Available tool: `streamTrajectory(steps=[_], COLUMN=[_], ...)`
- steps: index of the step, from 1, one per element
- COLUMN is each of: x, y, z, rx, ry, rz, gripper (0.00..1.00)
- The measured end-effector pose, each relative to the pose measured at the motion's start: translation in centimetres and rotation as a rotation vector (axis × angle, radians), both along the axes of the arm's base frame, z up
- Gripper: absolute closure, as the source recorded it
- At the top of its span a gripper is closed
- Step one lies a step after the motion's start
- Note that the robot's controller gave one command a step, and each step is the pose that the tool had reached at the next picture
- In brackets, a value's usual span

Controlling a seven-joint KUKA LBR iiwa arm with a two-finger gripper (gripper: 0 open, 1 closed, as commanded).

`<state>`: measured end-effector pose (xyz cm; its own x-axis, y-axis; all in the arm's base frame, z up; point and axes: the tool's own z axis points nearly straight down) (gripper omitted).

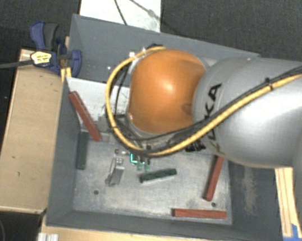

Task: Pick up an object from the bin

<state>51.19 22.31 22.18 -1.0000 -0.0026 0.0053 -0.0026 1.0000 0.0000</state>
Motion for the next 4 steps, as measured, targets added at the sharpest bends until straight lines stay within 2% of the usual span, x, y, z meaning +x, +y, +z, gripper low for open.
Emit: streamTrajectory(steps=[1, 2, 3, 4], x=[2.1, 2.6, 2.9, 3.0], y=[-5.6, -13.3, -14.2, -14.2], z=[-5.4, -13.0, -15.3, -15.1], rx=[-0.002, -0.002, 0.001, 0.002], ry=[-0.004, 0.0, -0.003, -0.004], rz=[0.154, 0.281, 0.247, 0.244], gripper=[0.0, 0.0, 0.0, 1.0])
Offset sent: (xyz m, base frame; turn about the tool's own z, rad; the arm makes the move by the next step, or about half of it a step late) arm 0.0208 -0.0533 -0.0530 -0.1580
